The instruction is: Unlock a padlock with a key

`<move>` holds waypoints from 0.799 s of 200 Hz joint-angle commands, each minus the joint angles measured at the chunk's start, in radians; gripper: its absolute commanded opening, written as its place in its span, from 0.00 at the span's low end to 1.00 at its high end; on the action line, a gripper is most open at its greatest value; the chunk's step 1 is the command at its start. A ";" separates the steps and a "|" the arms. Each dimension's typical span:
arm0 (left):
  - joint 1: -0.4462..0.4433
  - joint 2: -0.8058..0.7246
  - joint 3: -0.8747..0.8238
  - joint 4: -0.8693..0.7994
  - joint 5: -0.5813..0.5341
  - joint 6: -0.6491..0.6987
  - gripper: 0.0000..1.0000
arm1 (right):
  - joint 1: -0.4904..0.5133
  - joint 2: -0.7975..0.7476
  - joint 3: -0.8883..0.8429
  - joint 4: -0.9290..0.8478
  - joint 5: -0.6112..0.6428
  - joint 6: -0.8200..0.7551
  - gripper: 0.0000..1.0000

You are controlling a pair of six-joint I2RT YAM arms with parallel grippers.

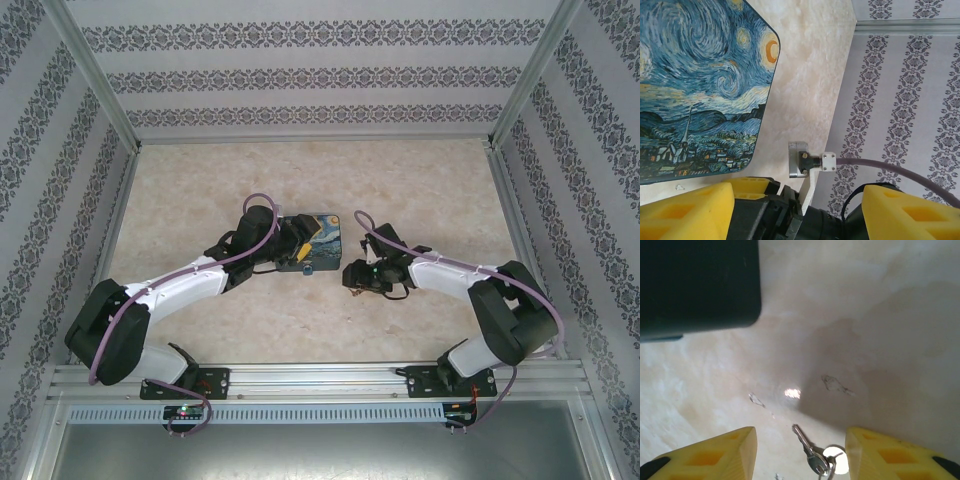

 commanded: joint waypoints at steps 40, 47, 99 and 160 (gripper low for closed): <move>-0.015 0.007 -0.011 0.016 -0.011 0.005 0.69 | 0.053 -0.083 -0.086 -0.028 -0.029 0.007 0.48; -0.014 0.009 -0.010 0.017 -0.013 0.004 0.69 | 0.061 -0.091 -0.089 -0.034 -0.031 0.012 0.48; -0.015 0.010 -0.012 0.022 -0.014 0.002 0.69 | 0.104 -0.149 -0.064 -0.105 0.022 0.016 0.48; -0.015 0.013 -0.011 0.020 -0.016 0.002 0.69 | 0.143 -0.117 0.033 -0.216 0.145 -0.060 0.48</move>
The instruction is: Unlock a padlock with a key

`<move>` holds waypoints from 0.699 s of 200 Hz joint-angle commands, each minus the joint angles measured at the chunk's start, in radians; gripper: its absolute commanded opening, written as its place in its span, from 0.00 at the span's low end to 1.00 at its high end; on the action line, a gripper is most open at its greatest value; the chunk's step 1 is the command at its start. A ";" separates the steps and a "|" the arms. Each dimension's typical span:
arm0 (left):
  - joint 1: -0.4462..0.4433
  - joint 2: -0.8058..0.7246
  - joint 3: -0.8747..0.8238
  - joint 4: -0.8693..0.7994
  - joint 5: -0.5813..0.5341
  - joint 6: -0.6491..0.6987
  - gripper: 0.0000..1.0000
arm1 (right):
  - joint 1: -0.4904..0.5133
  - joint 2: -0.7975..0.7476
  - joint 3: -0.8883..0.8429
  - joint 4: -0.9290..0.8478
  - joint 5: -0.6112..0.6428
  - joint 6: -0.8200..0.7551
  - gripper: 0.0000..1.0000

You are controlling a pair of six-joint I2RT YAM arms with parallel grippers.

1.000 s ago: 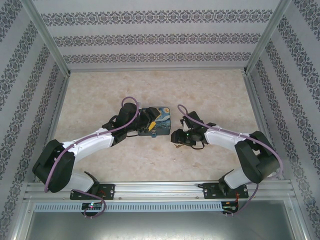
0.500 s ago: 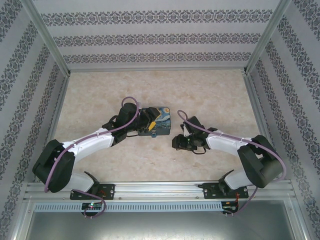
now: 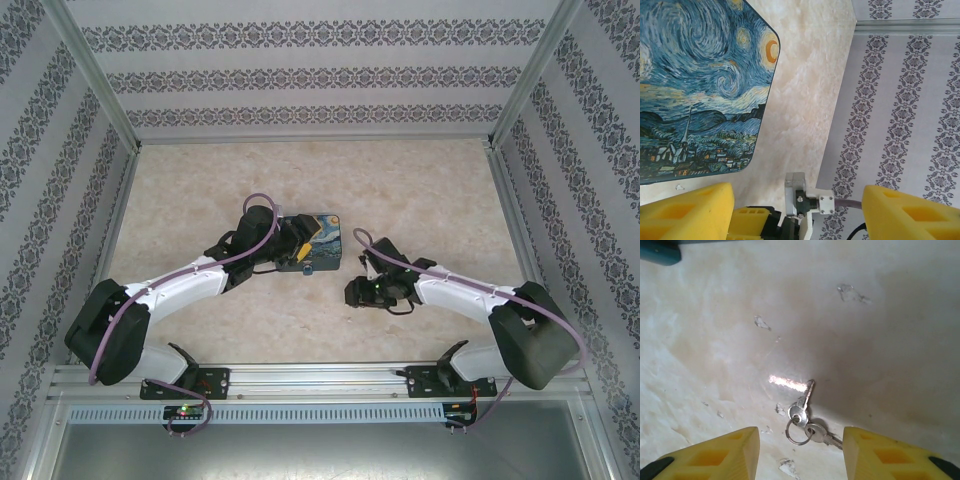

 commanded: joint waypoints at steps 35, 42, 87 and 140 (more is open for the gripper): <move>-0.015 0.011 -0.013 0.022 -0.016 0.001 0.69 | 0.078 0.077 0.097 -0.103 0.132 -0.064 0.46; -0.016 0.010 -0.013 0.023 -0.016 0.000 0.69 | 0.087 0.089 0.106 -0.108 0.144 -0.065 0.45; -0.015 0.013 -0.013 0.023 -0.016 0.000 0.69 | 0.137 0.157 0.137 -0.130 0.205 -0.069 0.43; -0.015 0.010 -0.013 0.023 -0.016 0.001 0.69 | 0.154 0.222 0.144 -0.119 0.224 -0.067 0.36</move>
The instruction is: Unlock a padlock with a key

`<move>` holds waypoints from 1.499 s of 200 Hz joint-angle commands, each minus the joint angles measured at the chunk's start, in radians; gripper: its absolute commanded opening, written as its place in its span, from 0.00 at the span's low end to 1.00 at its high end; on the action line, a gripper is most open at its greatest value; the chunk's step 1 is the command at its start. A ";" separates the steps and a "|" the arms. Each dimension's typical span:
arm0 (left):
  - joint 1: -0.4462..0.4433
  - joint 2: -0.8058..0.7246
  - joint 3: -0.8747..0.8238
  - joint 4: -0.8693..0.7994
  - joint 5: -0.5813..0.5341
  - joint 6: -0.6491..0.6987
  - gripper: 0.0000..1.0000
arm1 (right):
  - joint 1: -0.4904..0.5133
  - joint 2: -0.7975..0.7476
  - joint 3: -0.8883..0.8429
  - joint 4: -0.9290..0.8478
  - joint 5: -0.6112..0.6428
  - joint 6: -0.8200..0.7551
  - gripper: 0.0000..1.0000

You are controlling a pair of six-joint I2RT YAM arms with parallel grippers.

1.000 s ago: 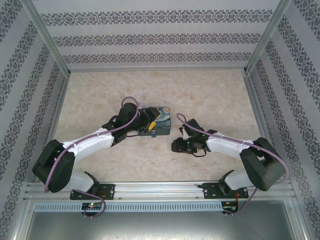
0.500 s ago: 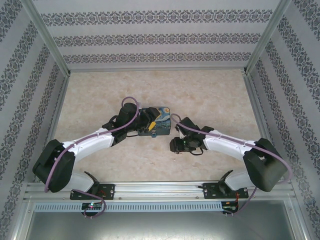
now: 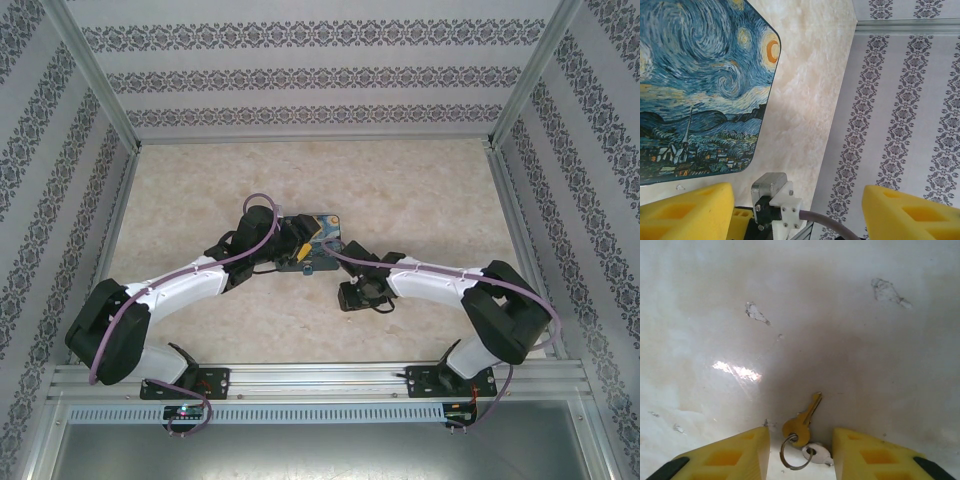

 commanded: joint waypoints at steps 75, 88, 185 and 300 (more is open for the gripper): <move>-0.015 0.012 -0.010 0.024 -0.016 -0.001 0.69 | 0.063 0.075 0.016 -0.005 0.061 0.004 0.27; -0.015 0.012 -0.010 0.024 -0.016 0.000 0.69 | 0.073 0.086 0.016 -0.006 0.066 0.010 0.23; -0.015 0.011 -0.010 0.010 -0.019 0.005 0.69 | 0.031 0.025 0.004 0.044 -0.006 -0.004 0.00; -0.015 0.013 -0.017 -0.008 -0.020 0.019 0.69 | -0.097 -0.098 -0.064 0.114 -0.156 -0.032 0.00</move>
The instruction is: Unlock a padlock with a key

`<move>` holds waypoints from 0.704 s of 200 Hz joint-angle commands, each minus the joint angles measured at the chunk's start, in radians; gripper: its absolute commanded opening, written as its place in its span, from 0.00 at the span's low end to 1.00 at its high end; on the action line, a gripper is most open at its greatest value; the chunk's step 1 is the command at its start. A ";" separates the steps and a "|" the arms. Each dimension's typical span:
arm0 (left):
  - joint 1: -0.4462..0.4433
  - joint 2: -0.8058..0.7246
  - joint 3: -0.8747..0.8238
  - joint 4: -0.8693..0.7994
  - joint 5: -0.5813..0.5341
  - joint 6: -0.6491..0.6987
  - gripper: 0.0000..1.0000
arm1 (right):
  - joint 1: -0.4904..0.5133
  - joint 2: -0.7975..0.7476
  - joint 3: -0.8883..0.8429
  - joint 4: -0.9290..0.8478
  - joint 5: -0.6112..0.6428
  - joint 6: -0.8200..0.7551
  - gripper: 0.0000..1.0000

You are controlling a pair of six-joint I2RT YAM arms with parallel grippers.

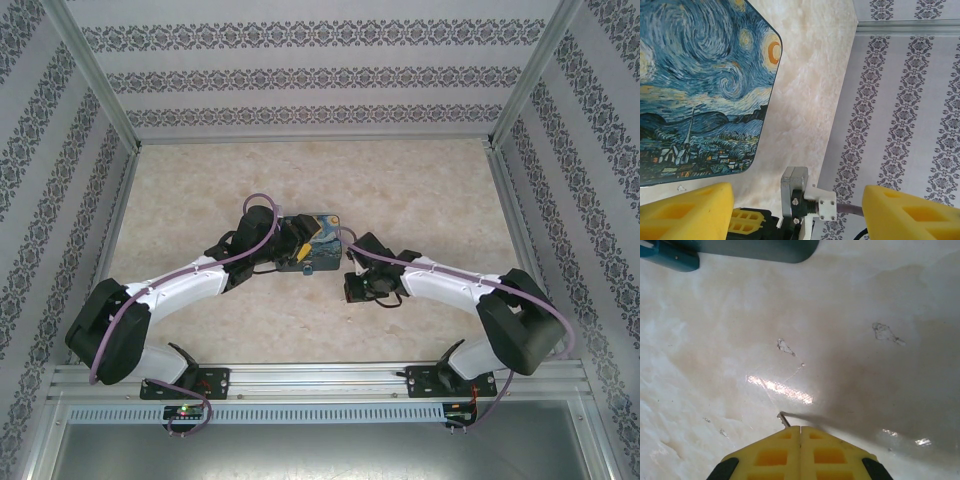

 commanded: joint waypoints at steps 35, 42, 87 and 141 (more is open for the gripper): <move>-0.016 0.014 -0.011 -0.009 -0.015 0.018 0.69 | -0.005 0.023 -0.023 0.028 -0.026 -0.009 0.00; -0.015 0.016 -0.010 -0.008 -0.014 0.018 0.69 | -0.004 0.031 -0.025 0.031 -0.027 -0.008 0.00; -0.015 0.018 -0.013 -0.005 -0.013 0.017 0.69 | 0.002 0.046 -0.026 0.042 -0.024 -0.005 0.12; -0.015 0.026 -0.013 0.004 -0.012 0.014 0.69 | 0.004 0.010 -0.020 0.024 -0.008 -0.027 0.43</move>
